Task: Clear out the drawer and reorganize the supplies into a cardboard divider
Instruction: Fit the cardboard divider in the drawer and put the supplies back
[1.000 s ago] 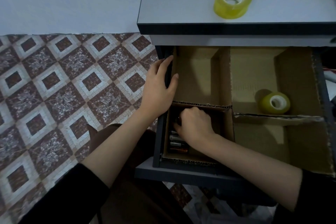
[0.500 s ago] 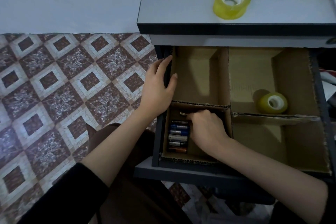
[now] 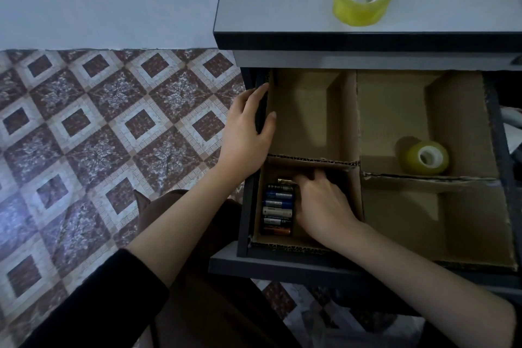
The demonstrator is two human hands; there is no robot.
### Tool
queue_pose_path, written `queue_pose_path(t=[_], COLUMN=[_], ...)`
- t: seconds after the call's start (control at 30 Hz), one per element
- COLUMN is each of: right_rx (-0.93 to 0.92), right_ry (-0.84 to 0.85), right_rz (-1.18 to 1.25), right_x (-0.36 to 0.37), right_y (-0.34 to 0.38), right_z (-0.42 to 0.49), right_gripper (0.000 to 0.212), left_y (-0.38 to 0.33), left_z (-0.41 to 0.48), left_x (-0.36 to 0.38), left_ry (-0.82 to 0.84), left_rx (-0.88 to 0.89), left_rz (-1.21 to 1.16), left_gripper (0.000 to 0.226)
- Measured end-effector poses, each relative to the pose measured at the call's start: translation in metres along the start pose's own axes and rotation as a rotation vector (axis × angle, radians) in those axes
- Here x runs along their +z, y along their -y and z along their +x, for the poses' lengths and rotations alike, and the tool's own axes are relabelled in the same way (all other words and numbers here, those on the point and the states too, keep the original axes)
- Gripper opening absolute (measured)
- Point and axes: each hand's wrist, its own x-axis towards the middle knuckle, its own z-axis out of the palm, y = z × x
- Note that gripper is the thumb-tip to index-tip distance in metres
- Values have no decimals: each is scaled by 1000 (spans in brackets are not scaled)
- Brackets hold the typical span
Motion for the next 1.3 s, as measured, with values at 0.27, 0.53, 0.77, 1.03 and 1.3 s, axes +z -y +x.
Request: queue_pose_path(t=[0.27,0.53,0.77,1.03,1.3], right_rx=[-35,45,132,160,-128], right_ry=[15,63,13,2,-315], right_rz=[186,325,342,385,237], right_x=[0,-2,0,-4,-19], right_y=[-6,-6,-6,-3,-10], right_z=[5,11,16,16,-28], right_gripper=[55,36,20,27,13], left_y=[-2,-3,-1,-1,-14], left_z=[-2,-4,-4,-4,-16], left_x=[-1,0,1,-3,-16], left_ry=[4,-31,-42,-65,-16], left_rx=[24,88,126,150,141], left_rz=[44,126,125,210,328], left_gripper=[50,47,47,45,43])
